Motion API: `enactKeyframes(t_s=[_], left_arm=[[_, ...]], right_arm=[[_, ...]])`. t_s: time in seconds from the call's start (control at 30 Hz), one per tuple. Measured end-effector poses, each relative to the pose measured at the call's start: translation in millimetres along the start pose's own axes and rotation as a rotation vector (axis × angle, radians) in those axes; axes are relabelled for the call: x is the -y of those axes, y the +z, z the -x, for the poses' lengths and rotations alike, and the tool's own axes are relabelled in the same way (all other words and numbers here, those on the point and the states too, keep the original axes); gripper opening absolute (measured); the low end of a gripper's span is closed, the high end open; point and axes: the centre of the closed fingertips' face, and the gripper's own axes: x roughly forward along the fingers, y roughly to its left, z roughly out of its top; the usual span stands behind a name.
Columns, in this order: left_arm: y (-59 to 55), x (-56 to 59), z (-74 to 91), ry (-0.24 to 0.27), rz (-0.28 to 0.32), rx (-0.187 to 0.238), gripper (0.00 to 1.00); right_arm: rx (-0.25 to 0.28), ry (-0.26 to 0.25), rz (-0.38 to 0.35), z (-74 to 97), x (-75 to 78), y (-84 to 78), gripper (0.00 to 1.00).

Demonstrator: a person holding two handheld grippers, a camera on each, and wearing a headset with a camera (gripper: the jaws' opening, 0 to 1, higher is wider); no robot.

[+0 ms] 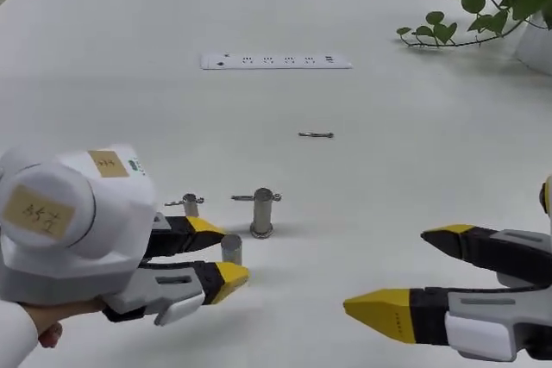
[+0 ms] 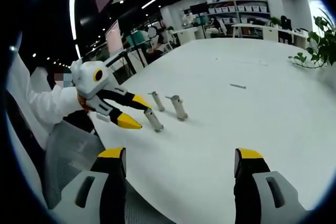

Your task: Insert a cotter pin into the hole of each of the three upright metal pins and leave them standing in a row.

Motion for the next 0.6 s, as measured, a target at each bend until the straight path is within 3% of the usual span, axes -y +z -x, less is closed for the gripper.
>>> enactKeyframes(t_s=[0.1,0.3,0.37,0.6], left_arm=[[5.7,-1.7,6.8,0.027,-0.016,0.045,0.41],[16.1,0.8,22.1,0.002,0.077,0.115,0.62],[15.3,1.6,25.6,-0.011,0.118,0.109,0.72],[14.3,1.5,33.6,-0.019,0.132,0.116,0.99]], right_arm=[[-0.001,-0.002,0.003,1.2,0.4,0.6,0.83],[-0.005,-0.007,0.017,2.3,4.7,2.3,0.83],[-0.011,-0.008,0.024,1.8,7.1,3.5,0.83],[-0.018,-0.015,0.057,1.0,16.8,13.0,0.83]])
